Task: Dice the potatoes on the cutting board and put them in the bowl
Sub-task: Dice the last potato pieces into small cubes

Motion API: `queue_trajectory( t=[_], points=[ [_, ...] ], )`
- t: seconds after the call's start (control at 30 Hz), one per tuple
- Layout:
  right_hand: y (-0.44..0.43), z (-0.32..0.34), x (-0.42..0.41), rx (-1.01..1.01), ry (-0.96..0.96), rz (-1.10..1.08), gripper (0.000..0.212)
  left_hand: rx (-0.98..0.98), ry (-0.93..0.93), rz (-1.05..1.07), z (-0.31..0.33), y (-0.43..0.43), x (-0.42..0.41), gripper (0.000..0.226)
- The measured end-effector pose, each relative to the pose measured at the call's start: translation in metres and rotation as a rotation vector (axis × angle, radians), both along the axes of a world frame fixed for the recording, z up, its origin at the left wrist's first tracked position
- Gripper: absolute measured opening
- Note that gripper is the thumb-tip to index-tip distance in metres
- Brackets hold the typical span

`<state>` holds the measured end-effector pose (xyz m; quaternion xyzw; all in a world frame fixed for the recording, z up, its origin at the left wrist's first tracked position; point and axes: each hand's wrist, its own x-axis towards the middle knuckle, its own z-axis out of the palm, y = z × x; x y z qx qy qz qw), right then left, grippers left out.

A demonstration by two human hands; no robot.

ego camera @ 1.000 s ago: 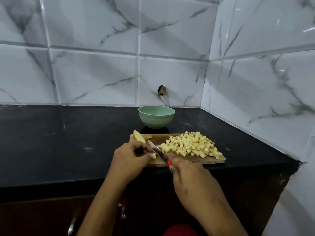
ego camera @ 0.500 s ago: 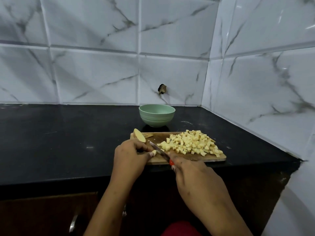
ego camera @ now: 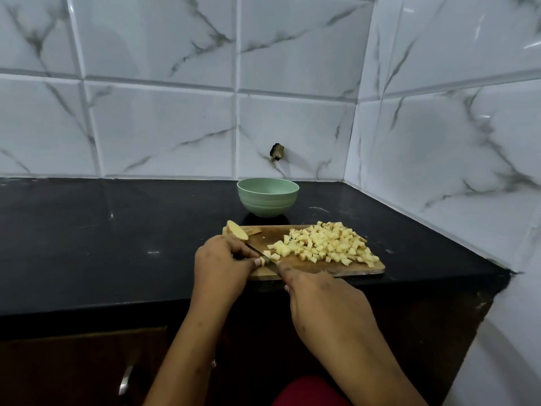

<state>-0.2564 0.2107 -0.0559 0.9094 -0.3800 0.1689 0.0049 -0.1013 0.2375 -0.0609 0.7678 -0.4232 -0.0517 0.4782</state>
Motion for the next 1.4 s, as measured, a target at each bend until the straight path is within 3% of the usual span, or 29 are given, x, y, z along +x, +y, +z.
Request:
queue_trajectory(
  t=[0.13, 0.23, 0.37, 0.47, 0.7, 1.07, 1.17, 1.4],
  points=[
    [0.000, -0.001, -0.003, 0.035, -0.027, -0.001, 0.057, 0.022, -0.041, 0.029, 0.001, -0.001, -0.002, 0.021],
    [-0.003, 0.000, -0.013, 0.058, -0.093, -0.044, 0.048, 0.083, -0.176, 0.071, 0.004, -0.005, -0.004, 0.030],
    [-0.009, 0.002, -0.023, 0.112, -0.212, -0.060, 0.040, 0.206, -0.346, 0.091, 0.013, -0.021, -0.010, 0.002],
    [-0.015, 0.003, -0.028, 0.173, -0.259, -0.056, 0.039, 0.204, -0.435, 0.032, 0.015, -0.036, -0.012, 0.009],
    [-0.032, -0.007, -0.035, 0.321, -0.362, -0.050, 0.038, 0.119, -0.345, -0.099, 0.014, -0.057, -0.004, 0.011],
    [-0.037, -0.003, -0.031, 0.272, -0.373, -0.089, 0.039, 0.148, -0.646, 0.074, 0.027, -0.064, 0.014, 0.014],
    [-0.033, 0.000, -0.027, 0.308, -0.372, -0.049, 0.038, 0.231, -0.657, 0.093, 0.037, -0.064, 0.027, 0.021],
    [-0.041, 0.001, -0.029, 0.361, -0.417, -0.024, 0.038, 0.648, -0.620, -0.037, 0.037, -0.073, 0.063, 0.033]
  ],
)
